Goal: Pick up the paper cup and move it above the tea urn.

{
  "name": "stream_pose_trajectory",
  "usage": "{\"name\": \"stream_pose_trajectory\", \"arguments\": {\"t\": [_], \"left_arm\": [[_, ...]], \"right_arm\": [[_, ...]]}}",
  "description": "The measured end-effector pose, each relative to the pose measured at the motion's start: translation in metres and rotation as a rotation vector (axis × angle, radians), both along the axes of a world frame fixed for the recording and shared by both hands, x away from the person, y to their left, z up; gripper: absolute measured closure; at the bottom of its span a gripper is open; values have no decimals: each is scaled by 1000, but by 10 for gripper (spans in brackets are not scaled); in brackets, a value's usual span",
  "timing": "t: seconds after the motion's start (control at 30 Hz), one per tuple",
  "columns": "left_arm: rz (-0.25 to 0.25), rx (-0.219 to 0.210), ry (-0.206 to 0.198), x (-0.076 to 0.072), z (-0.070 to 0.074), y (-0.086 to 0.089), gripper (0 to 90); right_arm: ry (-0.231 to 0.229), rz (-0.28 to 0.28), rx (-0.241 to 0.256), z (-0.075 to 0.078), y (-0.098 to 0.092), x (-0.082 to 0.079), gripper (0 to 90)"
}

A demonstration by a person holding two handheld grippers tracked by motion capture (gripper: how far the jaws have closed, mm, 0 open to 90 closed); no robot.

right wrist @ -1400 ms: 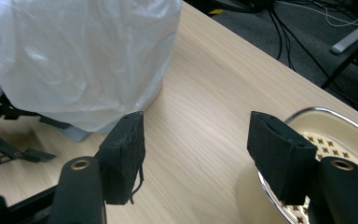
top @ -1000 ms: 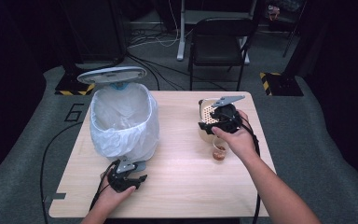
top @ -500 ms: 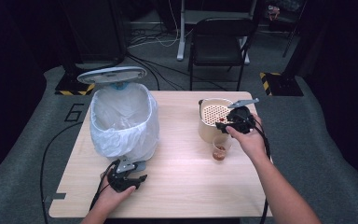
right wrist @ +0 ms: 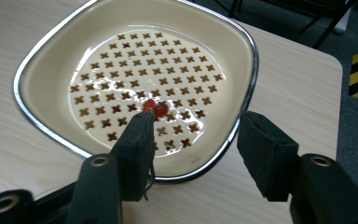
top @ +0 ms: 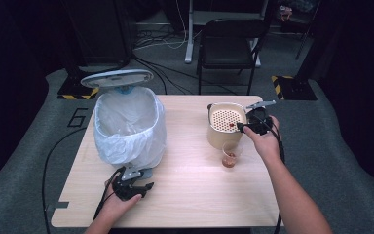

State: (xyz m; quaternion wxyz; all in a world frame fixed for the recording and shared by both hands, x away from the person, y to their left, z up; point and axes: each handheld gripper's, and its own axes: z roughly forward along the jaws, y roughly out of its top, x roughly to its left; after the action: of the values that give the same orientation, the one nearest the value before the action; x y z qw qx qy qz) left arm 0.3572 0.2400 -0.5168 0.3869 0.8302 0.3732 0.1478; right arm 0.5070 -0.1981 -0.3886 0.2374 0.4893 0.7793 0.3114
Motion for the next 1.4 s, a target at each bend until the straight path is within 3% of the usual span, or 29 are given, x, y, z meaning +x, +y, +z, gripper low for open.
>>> {"name": "stream_pose_trajectory", "arguments": {"t": [0.27,0.33,0.43,0.73,1.07,1.2,1.4], "left_arm": [[0,1,-2,0,0,0,389],[0,0,-1,0,0,0,389],[-2,5,2,0,0,0,389],[-2,5,1,0,0,0,389],[-4,13,-8,0,0,0,389],[-4,19,-5,0,0,0,389],[-5,8,-1,0,0,0,389]], "right_arm": [[19,-34,6,-8,-7,10,521],[47,-46,25,-10,-8,11,548],[54,-52,16,-12,-9,14,577],[55,-81,87,-16,-8,20,664],[61,-37,137,-17,10,25,737],[67,-18,179,-18,18,25,776],[57,32,178,-17,25,21,812]]}}
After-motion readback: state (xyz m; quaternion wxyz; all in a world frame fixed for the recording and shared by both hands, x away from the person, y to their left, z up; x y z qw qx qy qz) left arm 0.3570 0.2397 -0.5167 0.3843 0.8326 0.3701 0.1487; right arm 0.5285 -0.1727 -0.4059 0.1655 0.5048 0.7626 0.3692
